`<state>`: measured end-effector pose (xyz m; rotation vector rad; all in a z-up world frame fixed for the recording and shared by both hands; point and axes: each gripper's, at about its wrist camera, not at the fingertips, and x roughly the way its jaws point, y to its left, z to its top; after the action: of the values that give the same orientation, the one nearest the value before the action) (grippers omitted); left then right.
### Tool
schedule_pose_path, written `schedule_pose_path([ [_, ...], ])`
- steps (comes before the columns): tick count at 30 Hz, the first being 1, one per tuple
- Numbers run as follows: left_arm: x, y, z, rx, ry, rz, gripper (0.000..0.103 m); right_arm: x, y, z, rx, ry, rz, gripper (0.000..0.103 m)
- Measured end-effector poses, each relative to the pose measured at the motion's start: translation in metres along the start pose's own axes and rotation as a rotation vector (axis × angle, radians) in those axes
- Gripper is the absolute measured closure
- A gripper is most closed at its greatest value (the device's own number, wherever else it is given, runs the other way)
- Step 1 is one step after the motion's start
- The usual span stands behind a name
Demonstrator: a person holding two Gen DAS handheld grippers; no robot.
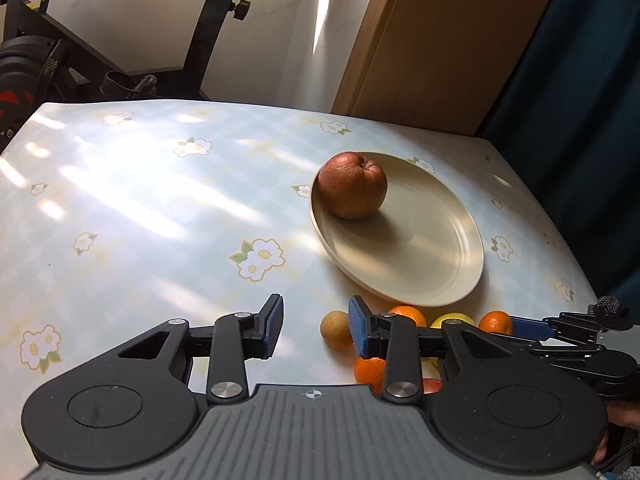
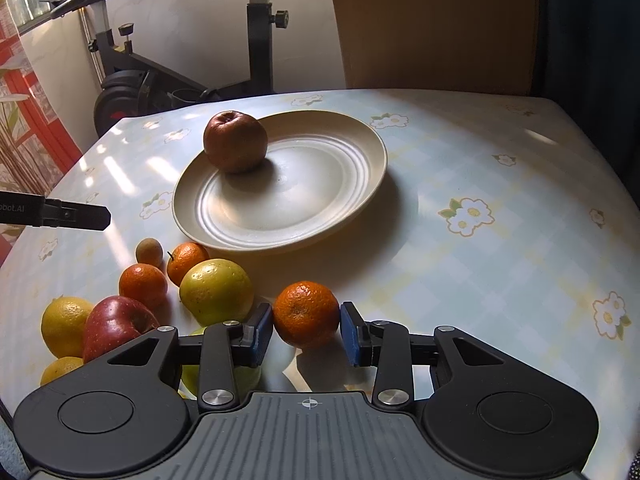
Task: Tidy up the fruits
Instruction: 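Carry both fruits onto the plate beside the apple and open both grippers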
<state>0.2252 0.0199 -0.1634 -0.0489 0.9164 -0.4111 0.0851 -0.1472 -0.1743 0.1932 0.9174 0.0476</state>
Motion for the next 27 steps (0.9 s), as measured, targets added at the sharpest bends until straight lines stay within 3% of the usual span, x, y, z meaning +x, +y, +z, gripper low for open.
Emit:
schedule_pose_path([
  [7,0.033,0.008,-0.005,-0.066,0.078,-0.06,0.066,-0.001,-0.004,0.001,0.006,-0.01,-0.006,0.069],
  [16,0.047,0.017,-0.011,-0.148,0.107,-0.14,0.067,0.0,-0.005,0.003,0.009,-0.014,-0.003,0.069],
  [18,0.048,0.016,-0.013,-0.142,0.1,-0.139,0.07,0.0,-0.006,0.003,0.009,-0.013,-0.003,0.069],
  [19,0.049,0.015,-0.013,-0.135,0.104,-0.138,0.076,0.0,-0.006,0.003,0.009,-0.013,-0.003,0.069],
  [27,0.041,0.01,-0.009,-0.079,0.084,-0.12,0.076,-0.003,-0.008,0.007,0.01,-0.026,0.001,0.069],
])
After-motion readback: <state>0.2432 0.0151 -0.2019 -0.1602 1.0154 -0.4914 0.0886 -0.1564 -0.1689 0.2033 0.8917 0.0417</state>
